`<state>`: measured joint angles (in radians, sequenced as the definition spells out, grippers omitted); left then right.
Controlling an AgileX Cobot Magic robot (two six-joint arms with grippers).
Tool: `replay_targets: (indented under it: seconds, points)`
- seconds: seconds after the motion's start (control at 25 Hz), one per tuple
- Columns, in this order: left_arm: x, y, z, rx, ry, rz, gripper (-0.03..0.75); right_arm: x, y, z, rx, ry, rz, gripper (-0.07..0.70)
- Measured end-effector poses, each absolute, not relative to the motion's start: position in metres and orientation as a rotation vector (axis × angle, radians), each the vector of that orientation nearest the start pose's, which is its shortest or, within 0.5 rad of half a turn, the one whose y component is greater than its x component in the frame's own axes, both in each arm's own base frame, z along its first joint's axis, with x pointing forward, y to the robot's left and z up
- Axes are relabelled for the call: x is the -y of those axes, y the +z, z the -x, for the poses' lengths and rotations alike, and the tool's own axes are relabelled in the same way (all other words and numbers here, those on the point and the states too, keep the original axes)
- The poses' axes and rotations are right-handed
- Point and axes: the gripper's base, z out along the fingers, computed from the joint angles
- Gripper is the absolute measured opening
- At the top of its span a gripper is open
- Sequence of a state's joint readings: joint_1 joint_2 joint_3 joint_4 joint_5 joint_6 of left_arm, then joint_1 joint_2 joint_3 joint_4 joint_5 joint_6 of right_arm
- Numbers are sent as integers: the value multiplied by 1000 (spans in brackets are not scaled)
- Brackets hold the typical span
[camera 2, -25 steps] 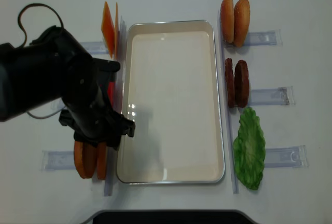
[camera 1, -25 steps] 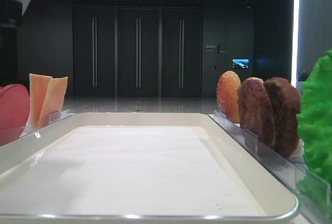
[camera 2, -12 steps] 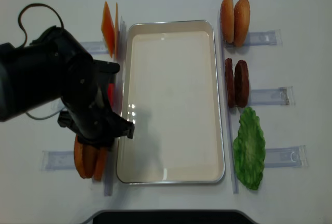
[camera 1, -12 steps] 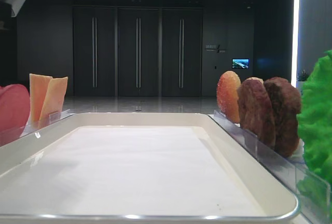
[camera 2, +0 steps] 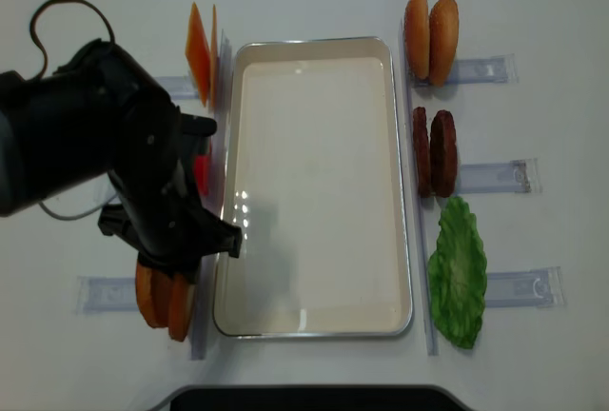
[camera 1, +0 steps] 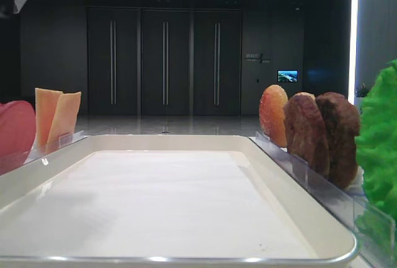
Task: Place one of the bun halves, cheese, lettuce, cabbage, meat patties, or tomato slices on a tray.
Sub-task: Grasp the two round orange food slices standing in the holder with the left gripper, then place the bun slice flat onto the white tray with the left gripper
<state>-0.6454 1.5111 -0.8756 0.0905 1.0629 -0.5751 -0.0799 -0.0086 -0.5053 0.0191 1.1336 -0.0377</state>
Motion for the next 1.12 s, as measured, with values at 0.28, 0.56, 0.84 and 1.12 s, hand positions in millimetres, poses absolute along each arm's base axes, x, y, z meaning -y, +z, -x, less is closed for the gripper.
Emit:
replay_targets:
  seconds: [0.28, 0.56, 0.84, 1.12]
  points:
    - [154, 239, -212, -3100, 60, -188, 144, -2, 273, 10, -2103, -48, -43, 290]
    - [165, 271, -224, -3025, -35, -234, 141, -2, 273, 10, -2103, -48, -43, 290]
    - [166, 271, -226, -3001, -54, -329, 141, -2, 273, 10, -2103, -48, -43, 290]
    - [170, 292, -228, -2845, -368, -357, 141, -2, 273, 10, -2103, -48, -43, 290]
